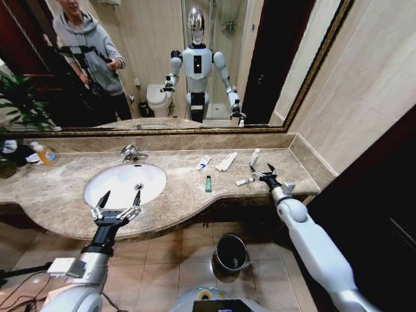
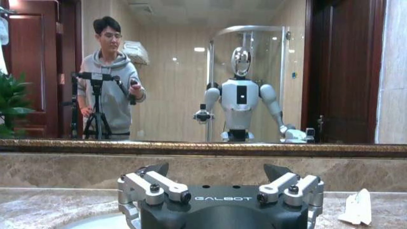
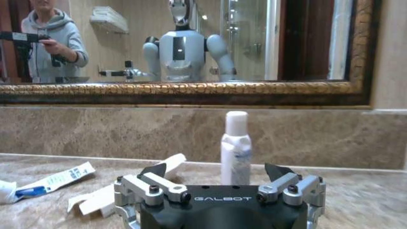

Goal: Pick up the trash from the sink and place it in the trash bin.

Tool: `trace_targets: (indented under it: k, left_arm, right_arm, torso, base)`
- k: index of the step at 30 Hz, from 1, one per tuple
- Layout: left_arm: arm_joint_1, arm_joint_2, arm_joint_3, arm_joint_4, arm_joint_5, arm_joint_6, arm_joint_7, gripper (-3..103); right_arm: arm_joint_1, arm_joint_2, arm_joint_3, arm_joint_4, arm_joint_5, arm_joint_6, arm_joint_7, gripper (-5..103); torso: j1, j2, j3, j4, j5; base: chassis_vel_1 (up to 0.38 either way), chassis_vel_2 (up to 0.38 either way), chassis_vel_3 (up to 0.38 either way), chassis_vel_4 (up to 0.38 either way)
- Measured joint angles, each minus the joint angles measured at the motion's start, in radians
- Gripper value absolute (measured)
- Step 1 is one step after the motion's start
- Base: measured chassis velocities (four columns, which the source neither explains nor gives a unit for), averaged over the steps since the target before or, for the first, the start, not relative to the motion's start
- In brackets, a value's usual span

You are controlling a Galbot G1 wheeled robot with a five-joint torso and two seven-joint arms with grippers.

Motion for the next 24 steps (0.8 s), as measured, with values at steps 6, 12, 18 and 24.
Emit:
trace_targets:
  k: [6,12,18,24]
  left_arm:
    - [0.0,0.0,0.0,0.0,0.0,0.0,0.0,100]
    - [0.0,0.0,0.0,0.0,0.0,0.0,0.0,100]
    - [0.0,0.0,0.0,0.0,0.0,0.0,0.0,100]
    - [0.0,0.0,0.0,0.0,0.0,0.0,0.0,100]
  right_arm:
    - [0.072,0.022,-0.041,-0.067,-0.016,0.004,0.0,100]
    - [0.133,0.04,-0.069,-0.132,-0.039,0.016,0.0,100]
    - [0.197,0.061,-0.084,-0.206,-0.068,0.031,0.002,100]
    - [0.215,0.066,-0.079,-0.247,-0.083,0.039,0.004,100]
  torso:
    - [0.0,0.0,0.0,-0.0001,0.0001]
    - [0.0,0.0,0.0,-0.0001,0.0001]
    - [0.0,0.0,0.0,0.0,0.0001]
    - [0.0,0.0,0.0,-0.0002,0.0001]
  base:
    - [0.0,0.0,0.0,0.0]
    - [0.0,0.0,0.0,0.0]
    - [0.0,0.0,0.0,0.0]
    - [0.0,0.0,0.0,0.0]
